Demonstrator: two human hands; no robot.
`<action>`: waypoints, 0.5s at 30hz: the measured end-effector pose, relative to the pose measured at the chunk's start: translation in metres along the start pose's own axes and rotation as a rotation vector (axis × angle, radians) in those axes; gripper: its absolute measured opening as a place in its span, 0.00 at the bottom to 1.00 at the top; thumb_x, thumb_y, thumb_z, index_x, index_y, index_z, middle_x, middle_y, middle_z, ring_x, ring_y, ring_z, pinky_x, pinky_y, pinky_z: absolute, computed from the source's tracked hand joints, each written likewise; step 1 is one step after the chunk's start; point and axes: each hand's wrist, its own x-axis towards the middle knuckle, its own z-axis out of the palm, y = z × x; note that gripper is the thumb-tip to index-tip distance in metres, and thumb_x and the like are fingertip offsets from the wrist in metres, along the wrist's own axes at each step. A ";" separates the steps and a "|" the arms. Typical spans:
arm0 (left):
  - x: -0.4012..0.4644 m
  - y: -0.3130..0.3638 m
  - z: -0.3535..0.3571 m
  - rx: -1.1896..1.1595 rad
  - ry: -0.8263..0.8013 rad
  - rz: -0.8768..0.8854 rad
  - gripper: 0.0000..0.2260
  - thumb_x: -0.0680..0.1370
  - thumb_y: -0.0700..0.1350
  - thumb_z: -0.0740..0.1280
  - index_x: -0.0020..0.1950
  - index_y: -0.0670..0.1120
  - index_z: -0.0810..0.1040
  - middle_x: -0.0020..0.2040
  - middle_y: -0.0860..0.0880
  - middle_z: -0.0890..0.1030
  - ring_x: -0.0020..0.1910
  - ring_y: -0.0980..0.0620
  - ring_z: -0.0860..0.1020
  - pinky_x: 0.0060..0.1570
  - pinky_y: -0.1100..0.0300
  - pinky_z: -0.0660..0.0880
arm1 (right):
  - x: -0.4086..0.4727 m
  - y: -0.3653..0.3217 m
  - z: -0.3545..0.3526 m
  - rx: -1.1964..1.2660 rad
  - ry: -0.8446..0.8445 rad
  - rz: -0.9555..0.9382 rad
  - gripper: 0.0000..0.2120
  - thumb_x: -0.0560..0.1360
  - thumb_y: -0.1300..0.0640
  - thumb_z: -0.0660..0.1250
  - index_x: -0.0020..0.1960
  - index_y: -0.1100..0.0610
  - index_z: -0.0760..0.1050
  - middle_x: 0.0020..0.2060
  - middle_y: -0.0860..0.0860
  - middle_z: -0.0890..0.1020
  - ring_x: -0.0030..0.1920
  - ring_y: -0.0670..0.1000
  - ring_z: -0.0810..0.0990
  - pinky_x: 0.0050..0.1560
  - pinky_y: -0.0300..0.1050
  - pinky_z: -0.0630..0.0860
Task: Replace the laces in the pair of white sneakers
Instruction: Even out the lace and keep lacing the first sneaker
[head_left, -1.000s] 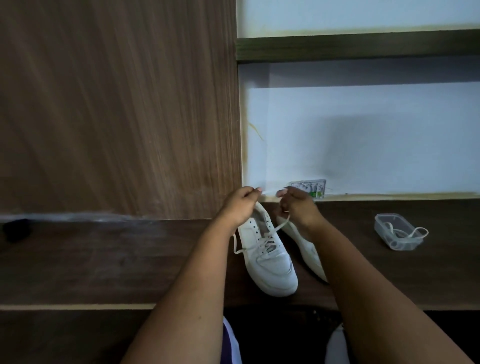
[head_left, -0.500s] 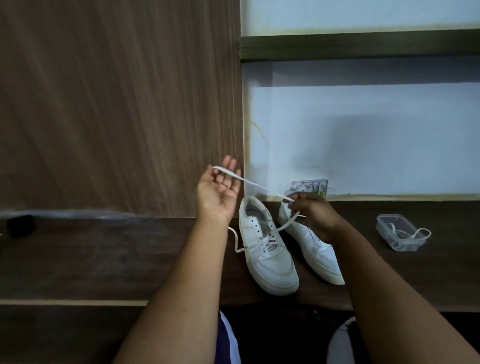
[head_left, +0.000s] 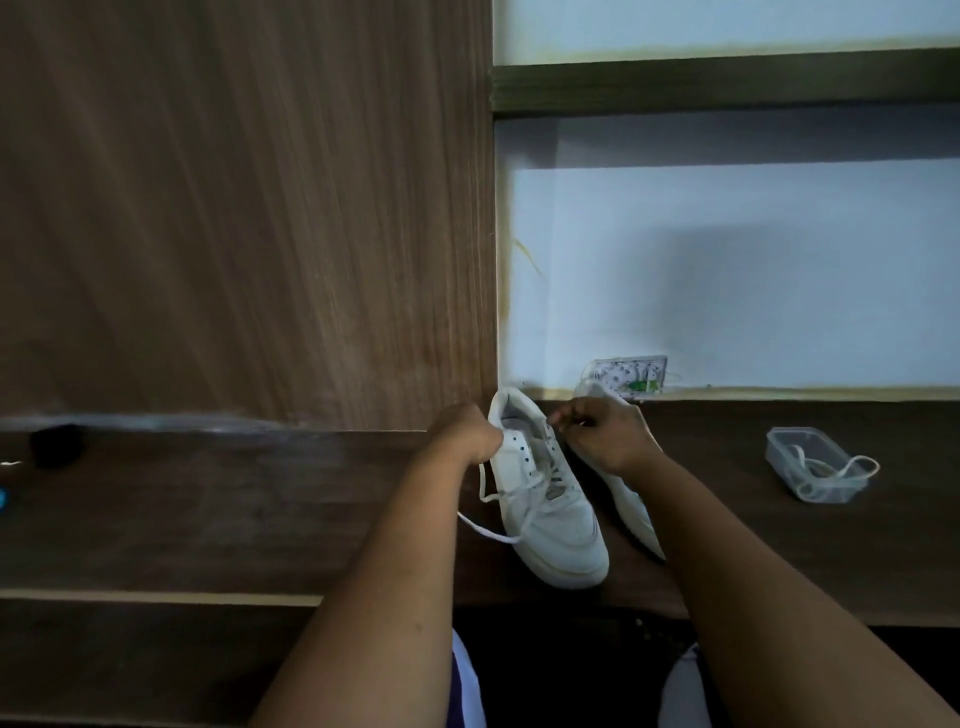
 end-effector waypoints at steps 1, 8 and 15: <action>0.000 0.001 -0.003 0.007 0.092 -0.026 0.16 0.79 0.50 0.61 0.62 0.43 0.75 0.55 0.43 0.80 0.50 0.44 0.78 0.41 0.58 0.72 | 0.000 0.000 0.001 -0.057 -0.036 -0.031 0.07 0.76 0.56 0.66 0.49 0.50 0.82 0.43 0.42 0.81 0.45 0.44 0.78 0.41 0.28 0.69; -0.012 -0.008 -0.035 -0.101 0.753 0.032 0.12 0.82 0.42 0.55 0.66 0.43 0.64 0.54 0.44 0.77 0.51 0.40 0.79 0.36 0.59 0.65 | 0.005 0.000 0.011 -0.169 -0.102 -0.088 0.09 0.77 0.61 0.64 0.50 0.53 0.82 0.45 0.44 0.78 0.44 0.44 0.76 0.38 0.25 0.66; -0.011 -0.033 -0.062 -0.283 1.302 0.180 0.10 0.81 0.42 0.57 0.48 0.37 0.73 0.45 0.37 0.78 0.43 0.36 0.76 0.41 0.50 0.68 | 0.008 0.006 0.008 -0.138 -0.135 -0.044 0.08 0.75 0.63 0.66 0.48 0.54 0.82 0.46 0.47 0.81 0.45 0.45 0.78 0.45 0.33 0.72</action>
